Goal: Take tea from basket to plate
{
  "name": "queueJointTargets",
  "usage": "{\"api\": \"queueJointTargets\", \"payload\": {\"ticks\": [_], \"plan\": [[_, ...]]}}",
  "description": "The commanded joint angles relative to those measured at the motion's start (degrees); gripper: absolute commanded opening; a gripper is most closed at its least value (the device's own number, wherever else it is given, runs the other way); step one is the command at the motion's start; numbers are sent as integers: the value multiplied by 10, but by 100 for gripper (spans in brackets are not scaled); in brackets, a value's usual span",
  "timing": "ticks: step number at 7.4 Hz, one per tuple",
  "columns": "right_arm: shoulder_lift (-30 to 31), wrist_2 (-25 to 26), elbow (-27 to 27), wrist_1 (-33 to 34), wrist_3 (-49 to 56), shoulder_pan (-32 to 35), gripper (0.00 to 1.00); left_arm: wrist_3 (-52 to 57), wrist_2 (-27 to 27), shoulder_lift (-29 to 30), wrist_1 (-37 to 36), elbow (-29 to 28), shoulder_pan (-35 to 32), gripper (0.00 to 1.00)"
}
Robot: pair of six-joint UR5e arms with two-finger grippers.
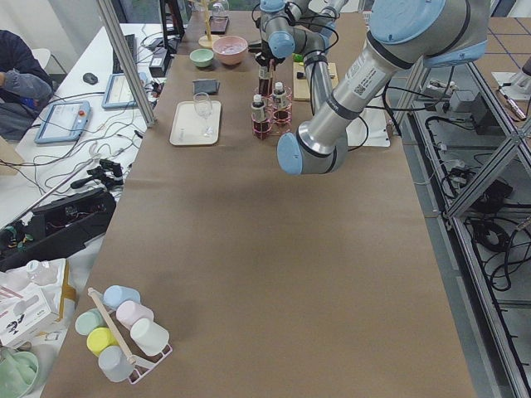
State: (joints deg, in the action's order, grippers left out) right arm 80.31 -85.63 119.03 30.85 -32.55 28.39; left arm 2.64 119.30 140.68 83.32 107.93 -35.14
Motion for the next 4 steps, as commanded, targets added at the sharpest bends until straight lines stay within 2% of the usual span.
{"api": "queueJointTargets", "payload": {"ticks": [1,4], "plan": [[12,-8,27,21,38,33,0,0,0,-1,-1,0,0,0],[10,-104,29,33,37,137,0,1,0,-2,-7,1,-4,0]]}}
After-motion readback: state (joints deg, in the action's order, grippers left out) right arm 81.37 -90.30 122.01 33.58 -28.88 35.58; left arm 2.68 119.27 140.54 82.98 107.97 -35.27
